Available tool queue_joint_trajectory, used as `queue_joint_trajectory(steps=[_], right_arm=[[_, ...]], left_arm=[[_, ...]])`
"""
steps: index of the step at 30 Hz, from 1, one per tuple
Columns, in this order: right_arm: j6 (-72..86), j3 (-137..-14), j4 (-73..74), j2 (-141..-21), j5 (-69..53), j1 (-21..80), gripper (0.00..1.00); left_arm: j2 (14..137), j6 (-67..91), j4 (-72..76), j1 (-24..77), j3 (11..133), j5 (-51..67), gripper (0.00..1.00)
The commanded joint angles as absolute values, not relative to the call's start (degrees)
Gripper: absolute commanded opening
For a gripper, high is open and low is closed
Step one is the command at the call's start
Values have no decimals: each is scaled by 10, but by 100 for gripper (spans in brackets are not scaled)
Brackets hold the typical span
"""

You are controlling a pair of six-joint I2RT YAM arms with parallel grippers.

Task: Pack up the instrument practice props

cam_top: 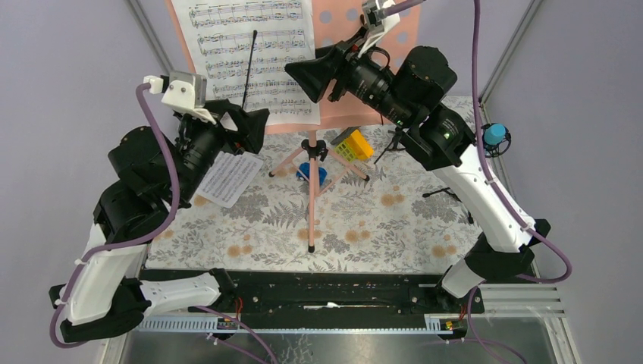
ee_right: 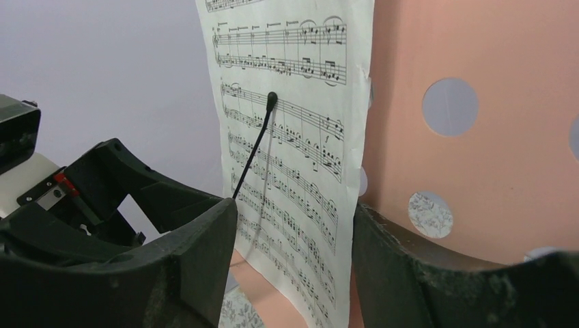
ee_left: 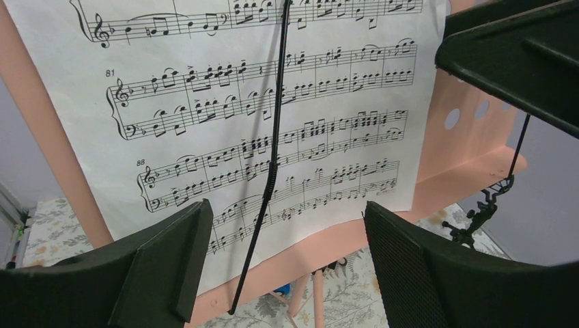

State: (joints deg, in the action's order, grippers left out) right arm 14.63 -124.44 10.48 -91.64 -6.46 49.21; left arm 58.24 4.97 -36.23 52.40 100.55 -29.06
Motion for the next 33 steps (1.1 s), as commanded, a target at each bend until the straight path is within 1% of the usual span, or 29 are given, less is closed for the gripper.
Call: queue_joint_trajectory(steps=[1,4,9,14,19,22,25,30,33], right_arm=[[147,-1233,76,-912,-82,496,63],[146,-1225,76,-909,-80,495,57],[145,-1224,76,-910,-82,495,40],[141,-1222,76,-906,-83,496,28],[137,-1208,70,-896,-83,495,18],[135,-1205,69,-891,-83,495,15],[134,-1202,65,-888,-83,495,13],[135,-1180,39,-876,-88,496,10],[138,-1173,29,-871,-91,495,6]], left_arm=[[588,26,-330,526,1006,-313,87],[593,19,-325,526,1009,-322,88],[602,15,-315,526,1018,-332,87],[614,14,-307,526,1021,-335,80],[619,14,-297,526,1011,-342,67],[618,14,-293,526,1006,-347,57],[615,12,-289,526,1003,-353,43],[612,9,-287,526,1001,-357,17],[611,8,-287,526,998,-360,7]])
